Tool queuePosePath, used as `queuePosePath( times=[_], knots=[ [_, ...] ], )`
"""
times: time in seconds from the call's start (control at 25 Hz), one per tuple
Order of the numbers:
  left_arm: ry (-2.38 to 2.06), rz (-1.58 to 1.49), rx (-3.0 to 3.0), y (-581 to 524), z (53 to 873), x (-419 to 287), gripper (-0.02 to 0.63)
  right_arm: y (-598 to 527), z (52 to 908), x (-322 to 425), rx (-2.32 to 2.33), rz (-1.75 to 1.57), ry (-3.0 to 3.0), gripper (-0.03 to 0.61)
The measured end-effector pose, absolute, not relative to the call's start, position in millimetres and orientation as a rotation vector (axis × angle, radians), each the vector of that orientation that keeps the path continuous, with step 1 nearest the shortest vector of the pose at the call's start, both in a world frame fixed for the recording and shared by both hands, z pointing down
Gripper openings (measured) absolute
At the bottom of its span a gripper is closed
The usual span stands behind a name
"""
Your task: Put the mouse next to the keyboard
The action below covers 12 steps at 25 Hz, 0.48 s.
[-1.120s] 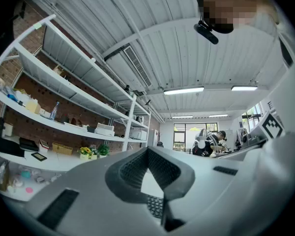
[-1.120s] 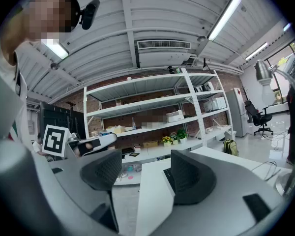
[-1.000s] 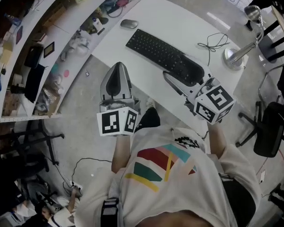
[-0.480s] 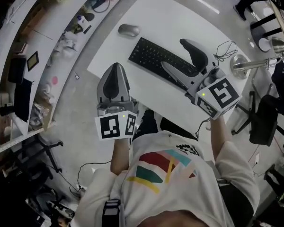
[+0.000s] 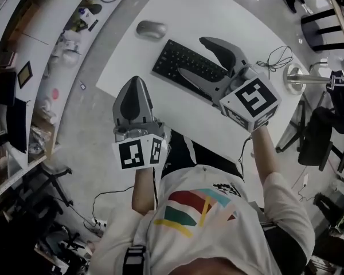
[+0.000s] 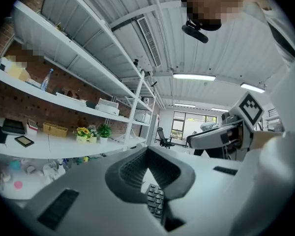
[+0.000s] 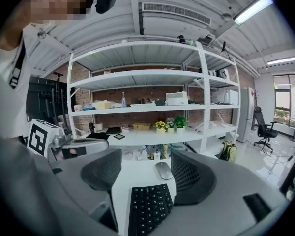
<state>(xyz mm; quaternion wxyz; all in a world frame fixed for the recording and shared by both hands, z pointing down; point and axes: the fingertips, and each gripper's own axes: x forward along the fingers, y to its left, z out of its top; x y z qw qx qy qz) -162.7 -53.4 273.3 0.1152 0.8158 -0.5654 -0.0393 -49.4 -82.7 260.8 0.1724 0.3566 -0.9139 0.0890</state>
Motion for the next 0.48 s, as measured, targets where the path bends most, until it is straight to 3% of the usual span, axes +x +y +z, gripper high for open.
queuePosePath(
  times=[0.48],
  knots=[
    [-1.725,-0.05,2.252,-89,350,-202,0.044,-202,386,-112,0.787,0.417,-2.439,0.318]
  ],
)
